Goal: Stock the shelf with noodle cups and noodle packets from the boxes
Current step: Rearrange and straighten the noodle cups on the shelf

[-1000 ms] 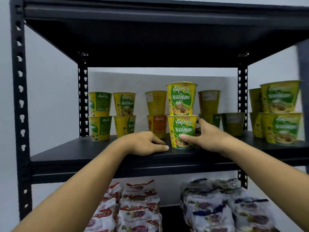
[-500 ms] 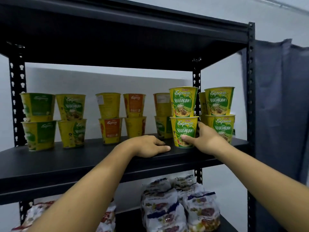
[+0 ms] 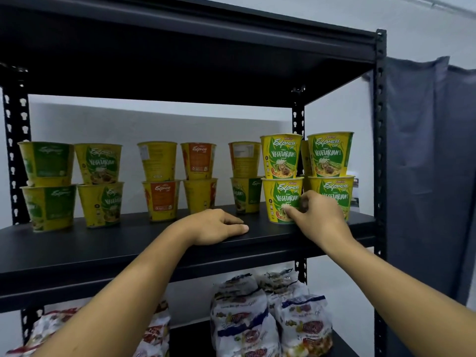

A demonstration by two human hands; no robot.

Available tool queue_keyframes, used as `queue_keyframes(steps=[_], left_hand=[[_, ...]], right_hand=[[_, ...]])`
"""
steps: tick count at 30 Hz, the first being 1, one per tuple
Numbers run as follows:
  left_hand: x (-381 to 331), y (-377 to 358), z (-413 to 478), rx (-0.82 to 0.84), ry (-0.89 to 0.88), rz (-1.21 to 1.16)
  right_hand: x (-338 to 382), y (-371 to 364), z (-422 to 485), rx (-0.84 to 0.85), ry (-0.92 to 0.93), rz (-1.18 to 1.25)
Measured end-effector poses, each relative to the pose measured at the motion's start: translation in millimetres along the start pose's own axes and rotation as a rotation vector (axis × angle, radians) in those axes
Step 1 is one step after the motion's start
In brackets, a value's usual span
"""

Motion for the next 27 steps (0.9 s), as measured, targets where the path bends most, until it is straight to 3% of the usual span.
queue_keyframes(steps=[7,12,15,19,27], left_hand=[[-9.0,7.4,7.0,-0.019,0.001,-0.016],[-38.3,10.9,32.9,-0.152,0.035,-0.293],[-52.9,0.2,52.7,-0.177,0.028,-0.519],[-60.8,-5.4,73.1,-0.256,0.011,-0.642],[-65.5,-1.1,91.7,-0.371,0.044,-0.531]], right_hand=[[-22.5,-10.6,-14.4,0.262,0.070,-0.076],[-18.2,-25.3,-22.7,0.384,0.133,-0.123],[-19.7,-29.3,-25.1,0.354,0.164,-0.103],[-21.6,-32.6,-24.7,0.275,0.210,-0.088],[-16.6,-31.1,-26.7,0.216,0.268,-0.114]])
Point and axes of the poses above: each hand's wrist, its own z-axis towards the middle knuckle, its own y-axis out of the back of the hand, x = y × z, the point moved 10 cm from there along z, towards the middle knuckle, and after that the axes turned 3 degrees about -z, right-handed, at the moved point
